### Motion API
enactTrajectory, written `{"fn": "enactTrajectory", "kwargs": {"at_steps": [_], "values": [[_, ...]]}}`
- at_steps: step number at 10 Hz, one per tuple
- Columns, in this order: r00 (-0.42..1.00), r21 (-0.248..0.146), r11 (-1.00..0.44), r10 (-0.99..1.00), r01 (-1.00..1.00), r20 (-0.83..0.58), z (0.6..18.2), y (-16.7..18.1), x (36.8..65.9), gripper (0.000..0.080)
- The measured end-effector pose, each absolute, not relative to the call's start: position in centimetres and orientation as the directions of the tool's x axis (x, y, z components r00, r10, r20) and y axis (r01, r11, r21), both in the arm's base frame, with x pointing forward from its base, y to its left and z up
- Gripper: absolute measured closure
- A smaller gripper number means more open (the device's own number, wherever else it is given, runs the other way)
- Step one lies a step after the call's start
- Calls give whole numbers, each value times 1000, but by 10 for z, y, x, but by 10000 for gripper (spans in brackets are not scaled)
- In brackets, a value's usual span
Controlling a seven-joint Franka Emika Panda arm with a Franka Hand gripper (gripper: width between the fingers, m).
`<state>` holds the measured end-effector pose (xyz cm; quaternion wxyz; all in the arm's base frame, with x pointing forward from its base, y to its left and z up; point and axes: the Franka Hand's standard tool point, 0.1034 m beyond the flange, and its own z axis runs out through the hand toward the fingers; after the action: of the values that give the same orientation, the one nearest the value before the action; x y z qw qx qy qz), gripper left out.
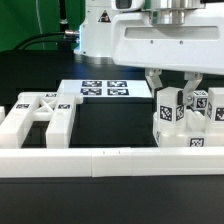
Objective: Assemble chair
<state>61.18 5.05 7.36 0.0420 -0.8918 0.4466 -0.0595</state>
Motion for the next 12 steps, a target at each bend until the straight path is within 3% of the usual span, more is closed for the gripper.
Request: {"fn": "enactTrajectory", "kwargs": {"at_steps": [4, 5, 6, 7, 8, 9, 12], "values": [[219, -116, -218, -976, -969, 3, 73, 55, 612, 514], [210, -117, -209, -978, -971, 2, 73, 55, 612, 514], [211, -117, -209, -978, -971, 1, 73, 55, 612, 379], [251, -116, -250, -968, -961, 6, 73, 55, 612, 246], [302, -117, -302, -953, -946, 14, 72, 54, 612, 246], [394, -113, -395, -919, -912, 26, 73, 56, 613, 168], [692, -84, -695, -719, -714, 62, 76, 60, 615, 151]]}}
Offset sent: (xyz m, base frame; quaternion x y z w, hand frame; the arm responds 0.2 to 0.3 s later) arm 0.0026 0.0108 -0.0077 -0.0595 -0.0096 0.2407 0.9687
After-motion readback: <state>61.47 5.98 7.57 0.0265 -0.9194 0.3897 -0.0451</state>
